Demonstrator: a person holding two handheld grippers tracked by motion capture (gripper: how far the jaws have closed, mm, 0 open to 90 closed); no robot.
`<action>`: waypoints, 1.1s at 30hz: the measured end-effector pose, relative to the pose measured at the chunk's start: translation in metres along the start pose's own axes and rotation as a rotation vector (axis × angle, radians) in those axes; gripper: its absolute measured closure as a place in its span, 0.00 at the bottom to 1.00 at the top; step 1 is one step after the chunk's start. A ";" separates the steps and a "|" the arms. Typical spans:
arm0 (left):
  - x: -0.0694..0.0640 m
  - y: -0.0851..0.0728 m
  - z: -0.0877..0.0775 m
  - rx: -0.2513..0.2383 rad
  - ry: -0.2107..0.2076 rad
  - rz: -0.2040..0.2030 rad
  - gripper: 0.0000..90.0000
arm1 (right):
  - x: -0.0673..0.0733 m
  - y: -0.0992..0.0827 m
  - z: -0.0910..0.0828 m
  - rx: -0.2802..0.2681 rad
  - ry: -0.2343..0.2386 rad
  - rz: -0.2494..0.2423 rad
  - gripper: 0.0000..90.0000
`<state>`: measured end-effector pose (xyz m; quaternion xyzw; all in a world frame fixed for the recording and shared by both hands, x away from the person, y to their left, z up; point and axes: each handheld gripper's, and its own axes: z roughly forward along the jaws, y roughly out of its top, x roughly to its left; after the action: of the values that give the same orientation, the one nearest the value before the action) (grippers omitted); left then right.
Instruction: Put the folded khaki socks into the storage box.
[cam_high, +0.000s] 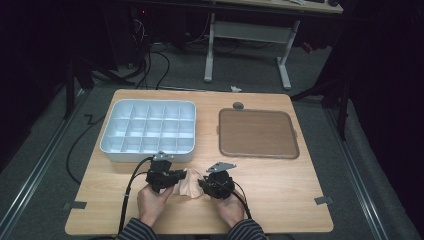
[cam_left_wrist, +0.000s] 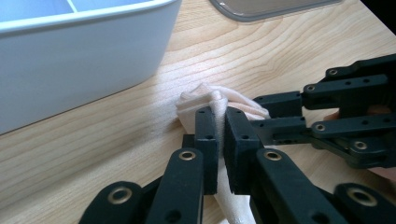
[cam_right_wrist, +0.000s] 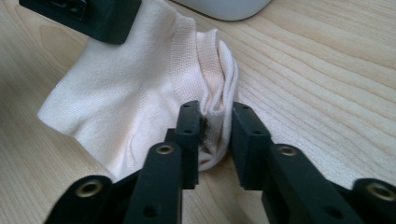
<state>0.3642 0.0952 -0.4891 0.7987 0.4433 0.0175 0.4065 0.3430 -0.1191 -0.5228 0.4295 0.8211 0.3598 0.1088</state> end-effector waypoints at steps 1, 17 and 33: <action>0.000 0.000 0.000 -0.001 -0.003 0.000 0.95 | 0.000 0.000 0.000 -0.001 0.002 -0.002 0.85; -0.010 0.013 0.008 0.005 -0.044 0.035 0.94 | 0.001 0.005 0.004 0.010 0.007 -0.047 0.87; -0.006 0.017 0.019 -0.006 -0.096 0.033 0.94 | 0.004 0.011 0.011 0.017 0.027 -0.081 0.87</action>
<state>0.3800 0.0742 -0.4888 0.8046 0.4101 -0.0129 0.4293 0.3531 -0.1061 -0.5225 0.3920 0.8421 0.3541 0.1085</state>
